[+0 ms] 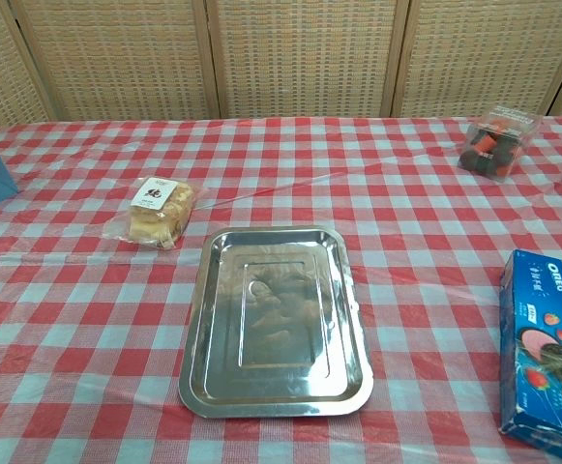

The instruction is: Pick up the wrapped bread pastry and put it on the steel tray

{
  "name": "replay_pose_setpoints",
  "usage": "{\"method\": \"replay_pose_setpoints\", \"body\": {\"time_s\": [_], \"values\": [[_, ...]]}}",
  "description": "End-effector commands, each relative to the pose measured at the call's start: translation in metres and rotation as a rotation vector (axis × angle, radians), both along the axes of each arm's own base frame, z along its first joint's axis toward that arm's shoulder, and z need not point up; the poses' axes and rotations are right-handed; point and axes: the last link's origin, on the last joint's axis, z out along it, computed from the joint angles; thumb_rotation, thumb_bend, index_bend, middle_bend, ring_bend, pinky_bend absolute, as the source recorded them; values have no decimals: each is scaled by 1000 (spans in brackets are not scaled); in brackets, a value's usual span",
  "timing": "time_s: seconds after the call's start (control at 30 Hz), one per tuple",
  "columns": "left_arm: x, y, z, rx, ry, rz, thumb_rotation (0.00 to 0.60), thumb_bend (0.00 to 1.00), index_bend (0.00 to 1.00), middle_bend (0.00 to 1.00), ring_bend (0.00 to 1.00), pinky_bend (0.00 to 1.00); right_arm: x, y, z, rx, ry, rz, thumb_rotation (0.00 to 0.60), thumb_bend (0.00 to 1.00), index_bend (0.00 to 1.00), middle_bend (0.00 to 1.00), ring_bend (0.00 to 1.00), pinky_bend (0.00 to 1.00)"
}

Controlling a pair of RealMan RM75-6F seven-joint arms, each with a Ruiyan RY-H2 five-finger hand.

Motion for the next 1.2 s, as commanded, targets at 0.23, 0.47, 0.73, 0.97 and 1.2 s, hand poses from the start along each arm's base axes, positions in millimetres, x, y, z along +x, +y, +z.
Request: {"method": "replay_pose_setpoints", "body": {"time_s": [0.23,0.47,0.73,0.97,1.2], "values": [[1,-2,0,-2,10,-1,600,0,0,0,0,0,0,1,2,-2,-11,0,600,59,2,0,0,0],[0,-1,0,-6,3,1,600,0,0,0,0,0,1,1,1,0,-8,1,600,60,2,0,0,0],[3,4,-2,-33,3,-8,600,0,0,0,0,0,-1,0,1,-1,1,-6,600,59,2,0,0,0],[14,41,-1,-102,18,-7,600,0,0,0,0,0,1,1,-2,13,2,-1,600,60,3,0,0,0],[41,108,-8,-233,56,32,600,0,0,0,0,0,0,0,-4,29,-1,-8,600,60,3,0,0,0]]}}
